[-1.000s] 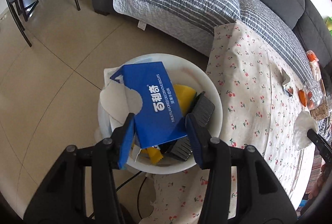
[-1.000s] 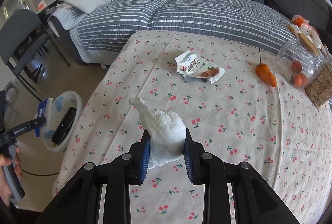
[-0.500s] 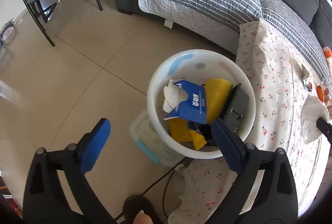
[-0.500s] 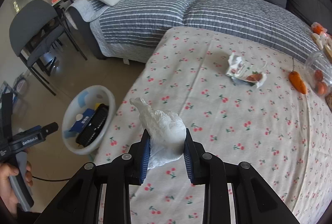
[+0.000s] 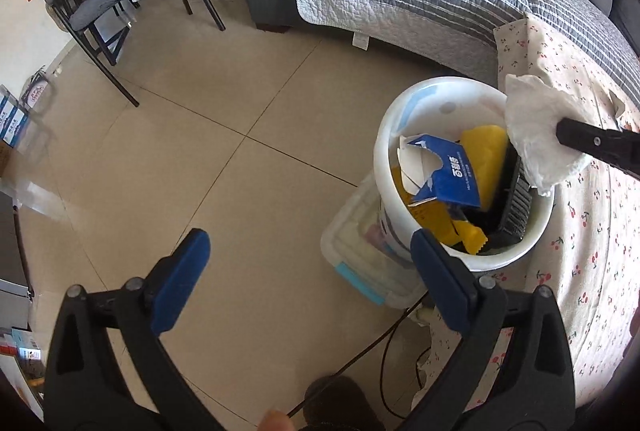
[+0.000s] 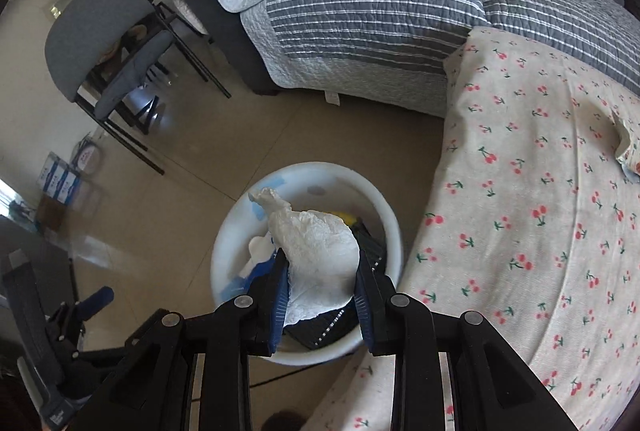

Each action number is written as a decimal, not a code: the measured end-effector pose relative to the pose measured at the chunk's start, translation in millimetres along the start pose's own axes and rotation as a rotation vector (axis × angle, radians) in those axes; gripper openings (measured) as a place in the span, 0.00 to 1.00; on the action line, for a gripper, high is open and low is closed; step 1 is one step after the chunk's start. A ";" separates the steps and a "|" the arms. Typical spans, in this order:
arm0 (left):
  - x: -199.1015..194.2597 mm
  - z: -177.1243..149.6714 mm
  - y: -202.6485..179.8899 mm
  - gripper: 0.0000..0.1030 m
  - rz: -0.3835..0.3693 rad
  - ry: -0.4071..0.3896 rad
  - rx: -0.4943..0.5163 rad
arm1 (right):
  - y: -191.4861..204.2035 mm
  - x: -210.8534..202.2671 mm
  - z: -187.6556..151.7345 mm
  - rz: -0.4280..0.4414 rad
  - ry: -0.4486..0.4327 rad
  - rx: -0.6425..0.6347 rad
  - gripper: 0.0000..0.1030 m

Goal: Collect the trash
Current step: 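Lower the crumpled white tissue into the white bin and open the right gripper, then grasp the white snack wrapper on the sheet with the left gripper, then grasp the orange peel with the right gripper while the left holds the wrapper, then carry the wrapper over the bin and open the left gripper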

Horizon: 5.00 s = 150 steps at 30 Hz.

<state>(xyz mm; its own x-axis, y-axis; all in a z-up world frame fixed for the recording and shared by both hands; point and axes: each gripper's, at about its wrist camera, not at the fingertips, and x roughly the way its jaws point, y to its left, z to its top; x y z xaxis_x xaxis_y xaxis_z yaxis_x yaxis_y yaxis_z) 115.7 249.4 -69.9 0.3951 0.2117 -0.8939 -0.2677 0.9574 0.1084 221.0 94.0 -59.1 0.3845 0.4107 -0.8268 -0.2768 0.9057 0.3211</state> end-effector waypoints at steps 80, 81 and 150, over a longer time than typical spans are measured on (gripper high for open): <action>12.0 83.5 -420.4 0.17 -0.550 -0.104 0.144 | -425.9 -180.0 -70.5 -0.484 -0.091 0.338 0.78; 10.5 82.7 -419.2 0.13 -0.555 -0.107 0.145 | -425.3 -178.0 -69.9 -0.484 -0.090 0.340 0.78; -63.0 -0.2 -58.5 0.10 -0.344 -0.146 -0.083 | -177.2 -149.9 -82.5 -0.304 -0.009 -0.050 0.15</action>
<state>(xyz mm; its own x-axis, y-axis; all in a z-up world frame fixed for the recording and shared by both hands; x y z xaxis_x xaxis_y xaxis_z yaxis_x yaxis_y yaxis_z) 106.2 180.1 -20.0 0.5940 -0.0875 -0.7997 -0.1658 0.9594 -0.2281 139.8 -136.7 -30.2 0.4640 0.1229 -0.8773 -0.1905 0.9810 0.0367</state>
